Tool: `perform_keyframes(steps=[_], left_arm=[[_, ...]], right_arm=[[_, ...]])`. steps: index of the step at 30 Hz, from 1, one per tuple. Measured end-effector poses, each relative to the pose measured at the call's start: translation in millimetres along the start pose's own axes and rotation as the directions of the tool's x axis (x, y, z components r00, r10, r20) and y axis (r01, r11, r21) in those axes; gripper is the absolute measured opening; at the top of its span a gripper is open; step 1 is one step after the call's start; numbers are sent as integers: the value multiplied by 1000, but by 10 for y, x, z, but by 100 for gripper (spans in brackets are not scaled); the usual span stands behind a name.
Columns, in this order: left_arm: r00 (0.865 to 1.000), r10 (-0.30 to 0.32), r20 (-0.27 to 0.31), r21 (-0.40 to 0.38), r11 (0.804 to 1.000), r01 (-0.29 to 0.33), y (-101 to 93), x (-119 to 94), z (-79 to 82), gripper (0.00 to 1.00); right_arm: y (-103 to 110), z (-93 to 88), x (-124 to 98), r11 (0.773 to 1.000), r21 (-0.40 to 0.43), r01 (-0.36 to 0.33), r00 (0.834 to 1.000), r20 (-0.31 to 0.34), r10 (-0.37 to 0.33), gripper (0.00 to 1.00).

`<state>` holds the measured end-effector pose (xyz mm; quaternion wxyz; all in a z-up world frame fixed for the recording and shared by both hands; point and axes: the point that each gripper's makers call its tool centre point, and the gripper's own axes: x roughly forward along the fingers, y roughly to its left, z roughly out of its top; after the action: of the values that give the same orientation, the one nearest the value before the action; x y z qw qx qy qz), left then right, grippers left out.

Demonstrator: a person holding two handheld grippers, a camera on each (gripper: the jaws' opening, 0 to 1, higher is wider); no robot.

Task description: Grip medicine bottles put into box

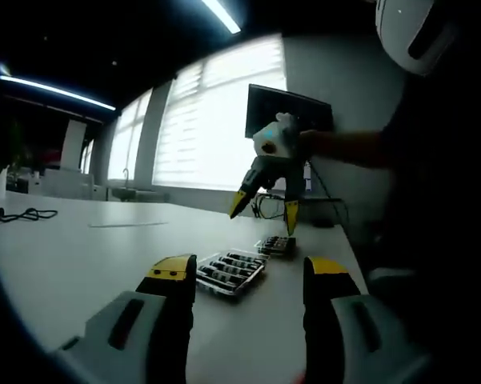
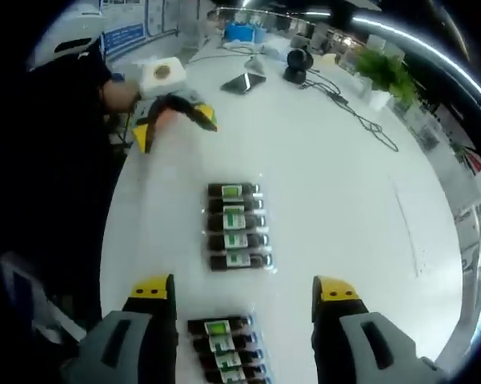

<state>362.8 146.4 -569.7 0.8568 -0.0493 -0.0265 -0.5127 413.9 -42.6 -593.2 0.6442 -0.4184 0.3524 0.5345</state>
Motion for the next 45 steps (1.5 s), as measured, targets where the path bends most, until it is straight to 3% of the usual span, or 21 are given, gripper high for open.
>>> perform_keyframes(steps=[3,7,10,15,28,38,41,45], left_arm=[[1000,9,-2,-1,1000,-9,17,2,-4,46],[1000,25,-3,2,1000,-25,44,6,-3,45],[999,42,-4,8,999,-42,67,11,-3,45],[998,62,-16,21,998,-62,89,23,-21,45],[997,73,-35,30,997,-72,99,37,-56,45],[998,63,-31,24,998,-62,86,31,-48,45],[998,57,-30,20,998,-57,81,33,-47,45],[998,49,-34,24,999,-49,64,39,-53,45]], right_arm=[[124,-380,-10,1000,10,-28,998,-59,29,65],[194,-619,58,999,-11,-47,996,-79,46,65],[167,-737,143,997,-49,-54,993,-109,48,62],[127,-766,230,996,-61,-68,993,-105,61,53],[-55,-543,364,997,39,-60,998,-32,62,53],[-75,-390,374,999,-2,-41,999,-22,41,53],[-136,-123,207,998,69,3,994,112,-11,57],[-106,70,-33,992,112,52,973,219,-75,55]])
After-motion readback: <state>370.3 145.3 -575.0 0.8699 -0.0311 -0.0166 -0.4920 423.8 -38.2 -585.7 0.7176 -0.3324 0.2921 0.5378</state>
